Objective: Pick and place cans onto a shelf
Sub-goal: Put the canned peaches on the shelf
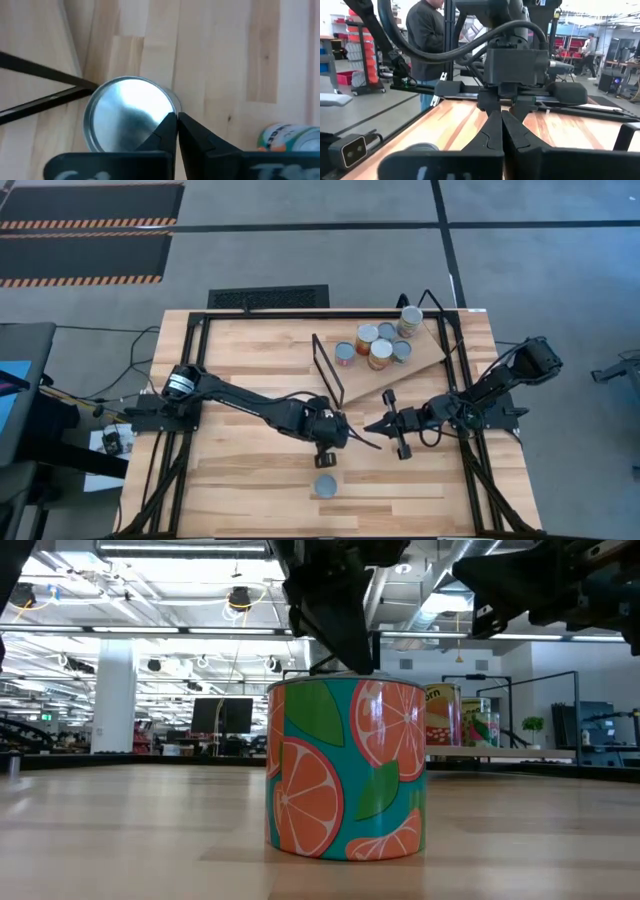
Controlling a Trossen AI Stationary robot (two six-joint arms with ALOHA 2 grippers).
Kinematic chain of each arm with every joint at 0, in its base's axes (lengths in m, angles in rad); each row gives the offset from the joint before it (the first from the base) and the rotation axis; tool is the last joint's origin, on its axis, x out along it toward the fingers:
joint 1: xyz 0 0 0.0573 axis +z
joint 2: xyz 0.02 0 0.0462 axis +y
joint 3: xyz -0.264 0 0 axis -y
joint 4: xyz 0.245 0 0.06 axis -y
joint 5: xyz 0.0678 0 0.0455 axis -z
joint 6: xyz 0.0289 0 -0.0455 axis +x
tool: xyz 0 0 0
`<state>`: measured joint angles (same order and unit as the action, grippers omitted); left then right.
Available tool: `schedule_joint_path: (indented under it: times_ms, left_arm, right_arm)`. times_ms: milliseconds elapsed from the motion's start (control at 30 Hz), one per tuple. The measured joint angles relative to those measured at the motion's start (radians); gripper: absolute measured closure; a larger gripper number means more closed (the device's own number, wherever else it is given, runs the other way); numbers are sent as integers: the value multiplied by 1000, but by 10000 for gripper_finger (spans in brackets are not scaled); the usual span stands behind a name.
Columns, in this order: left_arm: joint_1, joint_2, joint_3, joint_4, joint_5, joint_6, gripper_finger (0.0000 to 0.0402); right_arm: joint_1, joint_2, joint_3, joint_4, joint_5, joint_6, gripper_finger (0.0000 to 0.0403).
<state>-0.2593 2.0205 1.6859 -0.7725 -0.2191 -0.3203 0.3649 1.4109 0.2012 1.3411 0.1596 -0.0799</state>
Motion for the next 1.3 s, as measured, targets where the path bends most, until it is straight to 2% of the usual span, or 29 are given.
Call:
schedule_joint_path:
  times_ms: [100, 467, 567, 700, 800, 967, 1300]
  left_arm:
    - [-3, 0, 0, 18, 31, -1, 391]
    - [-39, -11, 0, 19, 34, 30, 335]
    - [-69, -51, 1, 24, -13, 25, 348]
    - [-114, -110, -47, 48, -102, 13, 391]
    - [-139, -154, -129, 115, -91, 16, 396]
    - [-185, -239, -316, 326, -74, 47, 400]
    - [-201, -536, -830, 901, -106, 86, 401]
  right_arm:
    - [1, 0, 0, -1, 0, 0, 399]
    - [2, 0, 0, -2, 0, 1, 396]
    - [2, 0, 0, -11, 0, 4, 396]
    - [1, 0, 2, -41, 5, 18, 398]
    - [1, 1, 6, -60, 19, 20, 398]
    - [1, 1, 63, -182, 23, 23, 398]
    - [-1, 1, 262, -555, 27, 60, 397]
